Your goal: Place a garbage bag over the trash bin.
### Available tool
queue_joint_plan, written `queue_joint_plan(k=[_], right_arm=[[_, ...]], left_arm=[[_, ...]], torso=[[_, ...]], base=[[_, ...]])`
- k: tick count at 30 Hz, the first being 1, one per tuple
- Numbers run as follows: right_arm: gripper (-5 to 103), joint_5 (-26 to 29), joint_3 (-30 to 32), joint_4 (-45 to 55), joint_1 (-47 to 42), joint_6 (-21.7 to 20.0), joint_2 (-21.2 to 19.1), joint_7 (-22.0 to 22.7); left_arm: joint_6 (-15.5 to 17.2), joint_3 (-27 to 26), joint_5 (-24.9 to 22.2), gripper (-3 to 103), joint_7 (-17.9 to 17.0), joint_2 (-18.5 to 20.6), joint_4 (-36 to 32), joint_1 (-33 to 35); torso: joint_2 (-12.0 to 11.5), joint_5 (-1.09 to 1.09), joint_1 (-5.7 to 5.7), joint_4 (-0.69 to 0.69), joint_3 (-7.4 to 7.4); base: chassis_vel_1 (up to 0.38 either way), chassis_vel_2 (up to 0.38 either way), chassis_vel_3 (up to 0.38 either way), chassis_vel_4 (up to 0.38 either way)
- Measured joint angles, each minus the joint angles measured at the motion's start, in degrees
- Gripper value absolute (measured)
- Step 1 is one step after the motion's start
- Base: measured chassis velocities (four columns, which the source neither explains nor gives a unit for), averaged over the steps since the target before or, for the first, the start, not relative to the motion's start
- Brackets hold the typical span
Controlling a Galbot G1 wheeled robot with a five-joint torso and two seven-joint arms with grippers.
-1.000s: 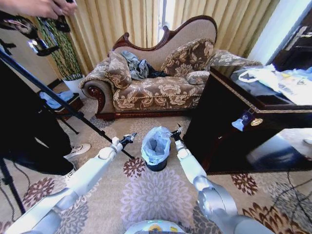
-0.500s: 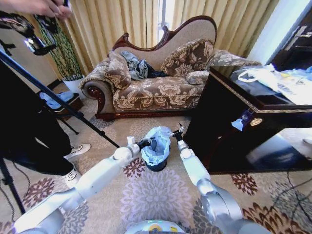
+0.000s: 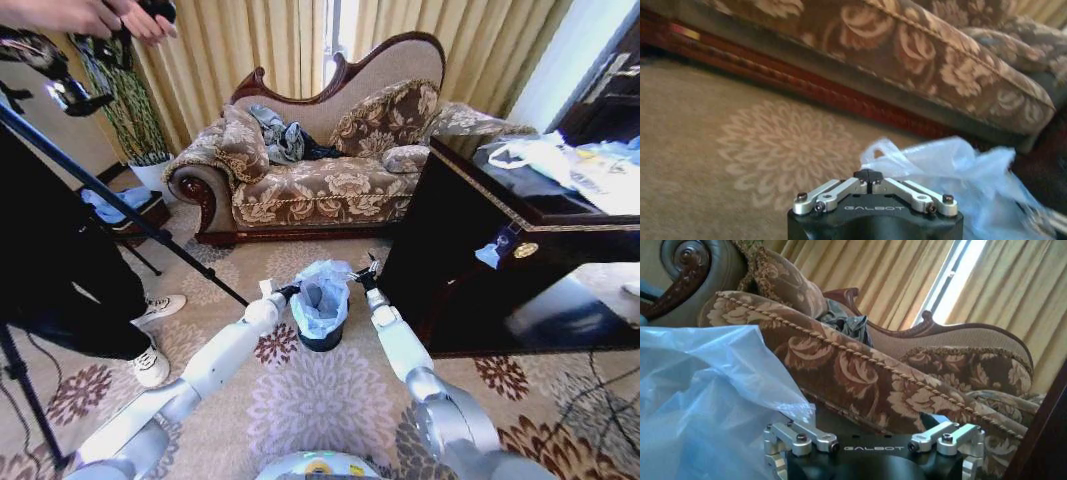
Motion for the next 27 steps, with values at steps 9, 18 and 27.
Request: queue_joint_plan(k=[9, 18, 27], right_arm=[[100, -2.43, 1.18, -4.36, 1.08, 2.15, 1.2, 1.73], [100, -2.14, 0.88, -3.26, 0.24, 2.29, 0.51, 1.64], [100, -1.82, 1.21, -3.84, 0.36, 2.2, 1.21, 1.53]], left_arm=[[0.0, -1.45, -0.5, 0, 1.44, 0.42, 1.59, 1.27], [5.45, -2.17, -5.99, 0, -0.59, 3.91, -12.28, 4.62], [5.9, -0.42, -5.83, 0, 0.23, -1.75, -4.11, 0.37]], torso=[[0.0, -0.02, 0.01, 0.02, 0.0], [0.0, 0.02, 0.0, 0.02, 0.0], [0.0, -0.01, 0.01, -0.02, 0.0]], base=[[0.0, 0.0, 0.0, 0.0], [0.0, 0.0, 0.0, 0.0], [0.0, 0.0, 0.0, 0.0]])
